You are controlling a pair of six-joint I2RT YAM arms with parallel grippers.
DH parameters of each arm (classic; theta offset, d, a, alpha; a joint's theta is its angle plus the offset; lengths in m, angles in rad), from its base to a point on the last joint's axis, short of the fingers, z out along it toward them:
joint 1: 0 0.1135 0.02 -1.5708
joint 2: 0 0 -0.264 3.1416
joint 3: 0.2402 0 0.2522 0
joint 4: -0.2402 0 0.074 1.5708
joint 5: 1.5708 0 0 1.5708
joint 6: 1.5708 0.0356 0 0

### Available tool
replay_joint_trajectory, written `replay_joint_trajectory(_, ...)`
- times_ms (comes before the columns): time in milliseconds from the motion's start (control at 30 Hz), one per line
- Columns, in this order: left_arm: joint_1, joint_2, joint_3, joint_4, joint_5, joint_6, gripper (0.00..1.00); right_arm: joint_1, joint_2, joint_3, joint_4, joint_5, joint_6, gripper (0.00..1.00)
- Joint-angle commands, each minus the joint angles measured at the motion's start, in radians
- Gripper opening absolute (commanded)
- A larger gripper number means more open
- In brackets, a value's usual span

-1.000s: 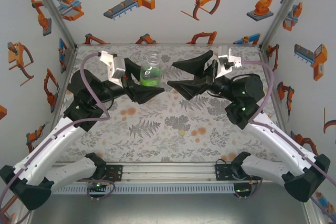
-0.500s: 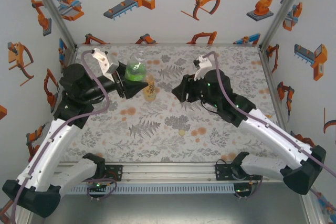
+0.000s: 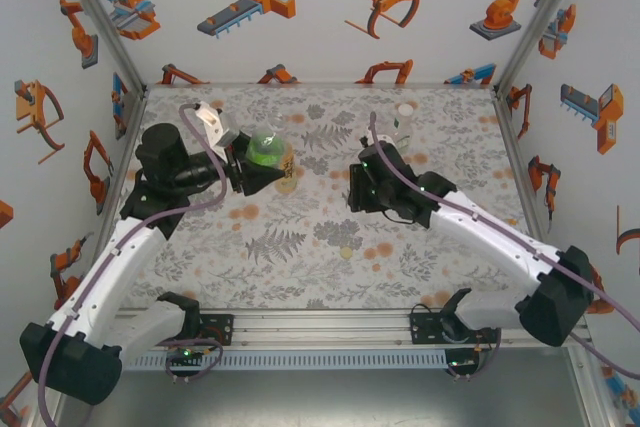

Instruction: Screw on the bottle caps

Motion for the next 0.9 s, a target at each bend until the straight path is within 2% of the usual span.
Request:
replay_joint_trajectory(0, 0.003, -0.003, -0.037, 0.103, 0.028, -0.029, 0.00, -0.041, 0.059, 0.034, -0.060, -0.028, -0.027, 0.46)
replay_joint_trajectory(233, 0.001, -0.013, -0.067, 0.092, 0.006, -0.018, 0.00, -0.076, 0.205, 0.059, -0.057, -0.030, -0.063, 0.47)
replay_joint_trajectory(467, -0.006, -0.009, -0.072, 0.074, -0.009, -0.013, 0.01, -0.079, 0.303, 0.044, -0.029, -0.019, -0.031, 0.50)
replay_joint_trajectory(867, -0.039, 0.001, -0.071, 0.045, -0.018, 0.012, 0.02, -0.125, 0.421, 0.021, 0.038, -0.094, -0.027, 0.50)
